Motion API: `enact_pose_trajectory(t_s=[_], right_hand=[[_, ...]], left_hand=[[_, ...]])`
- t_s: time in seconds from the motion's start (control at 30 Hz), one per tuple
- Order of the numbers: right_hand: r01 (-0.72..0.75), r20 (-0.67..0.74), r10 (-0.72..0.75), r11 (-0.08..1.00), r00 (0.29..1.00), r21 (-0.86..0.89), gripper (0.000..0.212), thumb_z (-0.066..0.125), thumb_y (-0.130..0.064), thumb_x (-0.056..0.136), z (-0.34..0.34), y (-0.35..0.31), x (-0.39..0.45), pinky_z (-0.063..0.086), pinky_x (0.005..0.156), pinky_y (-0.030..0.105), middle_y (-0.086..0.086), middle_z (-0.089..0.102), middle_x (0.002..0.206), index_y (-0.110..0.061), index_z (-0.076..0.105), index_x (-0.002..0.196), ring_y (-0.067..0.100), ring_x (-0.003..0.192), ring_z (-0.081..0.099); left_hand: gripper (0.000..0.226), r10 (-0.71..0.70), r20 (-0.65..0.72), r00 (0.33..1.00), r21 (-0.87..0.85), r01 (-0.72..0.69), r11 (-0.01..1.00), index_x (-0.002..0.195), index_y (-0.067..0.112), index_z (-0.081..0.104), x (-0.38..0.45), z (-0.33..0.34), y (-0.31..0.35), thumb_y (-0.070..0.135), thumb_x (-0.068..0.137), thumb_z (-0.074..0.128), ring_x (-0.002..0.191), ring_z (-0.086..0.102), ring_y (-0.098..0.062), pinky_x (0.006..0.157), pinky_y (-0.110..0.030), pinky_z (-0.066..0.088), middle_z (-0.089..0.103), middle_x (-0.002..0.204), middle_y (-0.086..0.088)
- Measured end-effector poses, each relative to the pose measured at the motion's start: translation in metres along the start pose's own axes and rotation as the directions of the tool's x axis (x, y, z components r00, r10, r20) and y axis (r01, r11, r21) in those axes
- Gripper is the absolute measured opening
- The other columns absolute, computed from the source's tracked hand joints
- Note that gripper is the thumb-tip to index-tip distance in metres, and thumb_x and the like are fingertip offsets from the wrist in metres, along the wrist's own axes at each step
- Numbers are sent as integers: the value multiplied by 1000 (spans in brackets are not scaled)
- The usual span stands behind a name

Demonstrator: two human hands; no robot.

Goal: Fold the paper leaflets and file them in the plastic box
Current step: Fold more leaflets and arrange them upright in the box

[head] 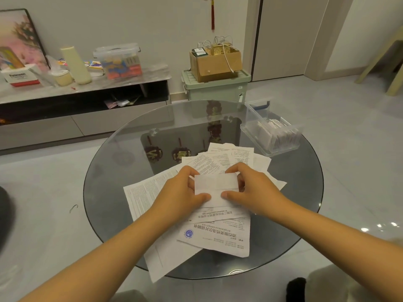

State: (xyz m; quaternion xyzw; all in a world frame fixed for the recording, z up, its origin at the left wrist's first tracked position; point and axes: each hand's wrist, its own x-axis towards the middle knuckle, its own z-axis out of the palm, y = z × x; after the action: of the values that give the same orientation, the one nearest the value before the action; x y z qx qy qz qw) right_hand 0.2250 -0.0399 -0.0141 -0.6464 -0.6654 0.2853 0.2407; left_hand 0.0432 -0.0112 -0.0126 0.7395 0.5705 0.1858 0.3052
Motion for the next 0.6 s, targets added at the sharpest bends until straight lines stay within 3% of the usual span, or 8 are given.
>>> enact_pose_trajectory(t_s=[0.17,0.23,0.33,0.47,0.53,0.6], right_hand=[[21,-13,-23,991,1000,-133,66,74,-37,76,5,7,6,40,71,25,-8,52,85,-30,37,131,9,84,45],[39,1,-39,982,999,-185,72,73,-38,76,2,9,6,40,80,26,-8,52,97,-33,33,136,10,97,41],[58,33,-51,964,998,-261,76,73,-37,77,-4,10,6,32,94,28,-4,44,123,-40,28,138,15,116,34],[159,56,-149,918,987,-364,48,68,-33,83,-9,9,3,22,97,26,-10,35,131,-41,47,126,13,122,26],[224,94,-204,887,975,-403,36,61,-36,87,-8,9,1,20,95,24,-13,42,129,-38,54,122,11,119,27],[256,117,-228,874,967,-413,37,59,-43,86,-6,9,-2,20,93,24,-13,47,126,-34,55,122,10,117,29]], left_hand=[[73,25,37,999,112,-29,993,133,31,35,5,3,-2,34,74,77,73,50,-4,69,-17,45,50,92,12],[77,32,43,999,115,-37,993,135,32,35,6,2,-4,35,72,79,78,50,-3,74,-18,45,48,105,10],[74,59,62,996,152,-68,986,134,35,37,8,0,-9,37,72,78,103,47,-8,91,-23,43,38,123,10],[39,237,141,961,288,-269,919,118,38,53,6,-2,-10,37,82,69,119,35,-10,106,-30,30,37,117,17],[36,286,195,938,343,-338,876,119,36,55,5,-1,-10,44,85,63,119,37,-8,108,-30,25,43,121,17],[41,301,213,930,370,-361,856,121,36,53,4,0,-10,51,84,60,118,39,-6,108,-29,23,46,124,17]])
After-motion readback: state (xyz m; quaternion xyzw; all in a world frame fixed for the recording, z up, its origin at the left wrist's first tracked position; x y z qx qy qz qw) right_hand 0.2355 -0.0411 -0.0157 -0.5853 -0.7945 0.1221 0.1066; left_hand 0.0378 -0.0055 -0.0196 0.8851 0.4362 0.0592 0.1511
